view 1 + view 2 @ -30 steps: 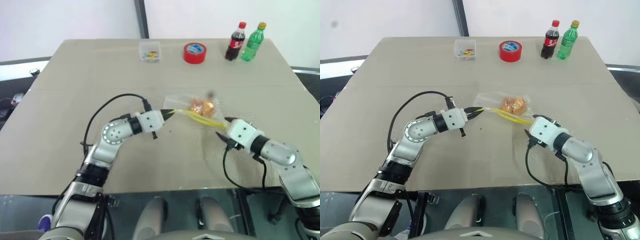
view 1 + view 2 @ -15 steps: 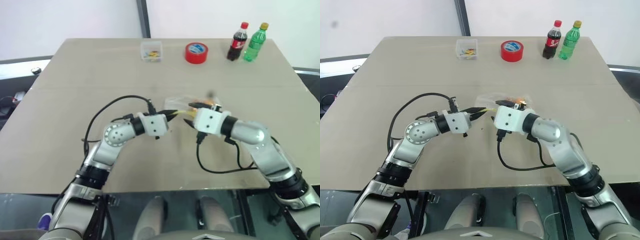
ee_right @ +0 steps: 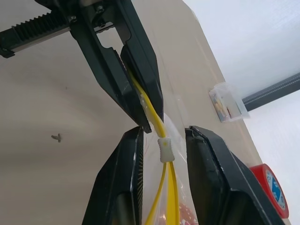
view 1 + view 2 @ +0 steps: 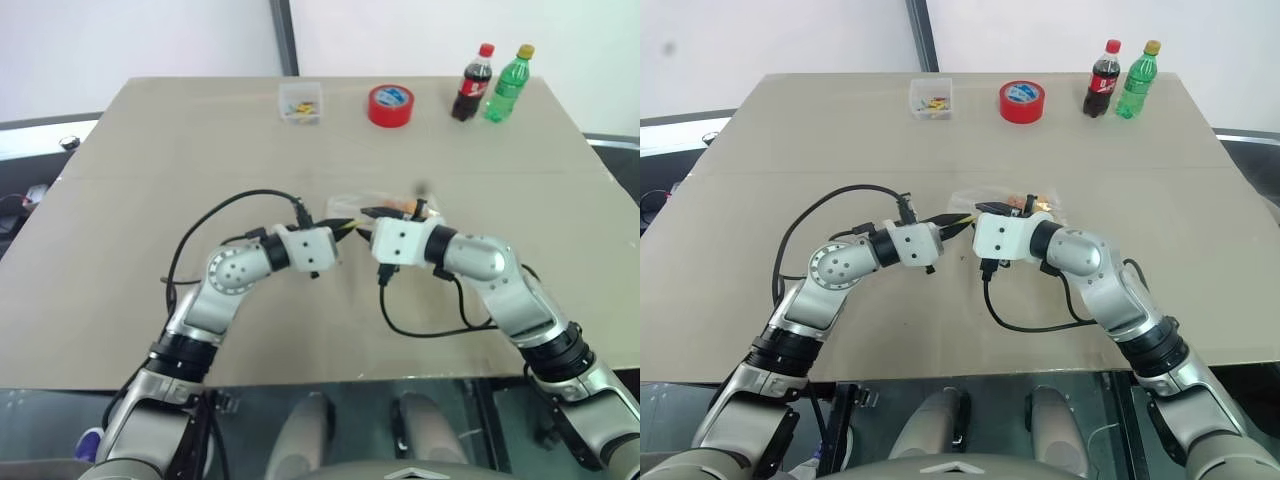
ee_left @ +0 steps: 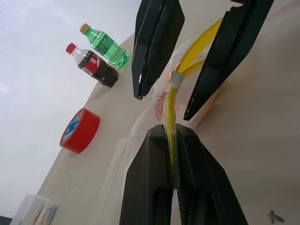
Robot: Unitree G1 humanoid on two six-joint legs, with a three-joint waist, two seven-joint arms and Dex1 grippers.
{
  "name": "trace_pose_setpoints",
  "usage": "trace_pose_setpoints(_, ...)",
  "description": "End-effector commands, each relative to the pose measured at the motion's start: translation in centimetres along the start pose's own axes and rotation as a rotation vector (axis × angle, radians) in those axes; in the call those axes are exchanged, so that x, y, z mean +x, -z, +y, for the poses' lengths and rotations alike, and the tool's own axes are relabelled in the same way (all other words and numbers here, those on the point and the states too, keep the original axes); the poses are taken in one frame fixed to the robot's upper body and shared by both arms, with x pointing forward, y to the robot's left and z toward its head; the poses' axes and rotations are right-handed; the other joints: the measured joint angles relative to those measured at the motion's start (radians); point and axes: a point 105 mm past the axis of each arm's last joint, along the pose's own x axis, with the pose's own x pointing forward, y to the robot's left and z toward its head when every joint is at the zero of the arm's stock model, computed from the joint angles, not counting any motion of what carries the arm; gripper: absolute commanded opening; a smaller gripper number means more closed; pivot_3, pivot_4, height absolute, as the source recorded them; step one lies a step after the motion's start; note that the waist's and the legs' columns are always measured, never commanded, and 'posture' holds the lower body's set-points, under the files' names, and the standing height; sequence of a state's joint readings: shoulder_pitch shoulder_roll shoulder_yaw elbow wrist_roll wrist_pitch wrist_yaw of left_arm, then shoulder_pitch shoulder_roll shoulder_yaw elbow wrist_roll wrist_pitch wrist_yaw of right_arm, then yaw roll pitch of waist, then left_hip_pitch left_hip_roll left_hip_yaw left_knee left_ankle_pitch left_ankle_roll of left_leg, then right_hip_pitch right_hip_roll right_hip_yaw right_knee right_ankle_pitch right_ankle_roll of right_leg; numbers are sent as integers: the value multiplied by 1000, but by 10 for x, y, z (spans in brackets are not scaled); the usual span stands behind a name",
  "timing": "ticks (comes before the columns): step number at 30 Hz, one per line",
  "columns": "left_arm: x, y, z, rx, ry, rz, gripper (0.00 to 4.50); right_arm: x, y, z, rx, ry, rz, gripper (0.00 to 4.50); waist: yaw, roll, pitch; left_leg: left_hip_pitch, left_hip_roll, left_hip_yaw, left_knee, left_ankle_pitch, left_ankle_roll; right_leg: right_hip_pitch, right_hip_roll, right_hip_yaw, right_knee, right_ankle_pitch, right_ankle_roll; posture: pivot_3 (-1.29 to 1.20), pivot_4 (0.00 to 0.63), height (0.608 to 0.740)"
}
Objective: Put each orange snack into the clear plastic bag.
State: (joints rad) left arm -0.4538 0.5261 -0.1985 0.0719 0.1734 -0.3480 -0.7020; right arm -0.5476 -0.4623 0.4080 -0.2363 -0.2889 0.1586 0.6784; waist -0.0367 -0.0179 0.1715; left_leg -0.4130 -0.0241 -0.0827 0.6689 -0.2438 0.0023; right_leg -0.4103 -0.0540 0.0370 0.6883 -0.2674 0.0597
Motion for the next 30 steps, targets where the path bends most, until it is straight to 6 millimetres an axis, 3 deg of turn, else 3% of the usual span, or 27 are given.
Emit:
trace_pose_setpoints(1, -3, -9, 11, 27, -36, -23, 0, -3, -12, -10, -61, 28, -33, 1450, 0, 0, 0, 0, 0, 0, 0, 0, 0, 0, 0, 0, 0, 0, 0, 0, 150, 740)
trace_pose_setpoints(15, -2, -7, 11, 20, -36, -20, 0, -5, -9, -12, -80, 31, -16, 1450, 0, 0, 0, 0, 0, 0, 0, 0, 0, 0, 0, 0, 0, 0, 0, 0, 150, 740)
trace_pose_setpoints(20, -3, -7, 11, 19, -36, -18, 0, -6, -9, -13, -83, 39, -14, 118, 0, 0, 0, 0, 0, 0, 0, 0, 0, 0, 0, 0, 0, 0, 0, 0, 150, 740)
trace_pose_setpoints(30, -2, -7, 11, 14, -40, -20, 0, -6, -10, -14, -91, 43, -12, 118, 0, 0, 0, 0, 0, 0, 0, 0, 0, 0, 0, 0, 0, 0, 0, 0, 150, 740)
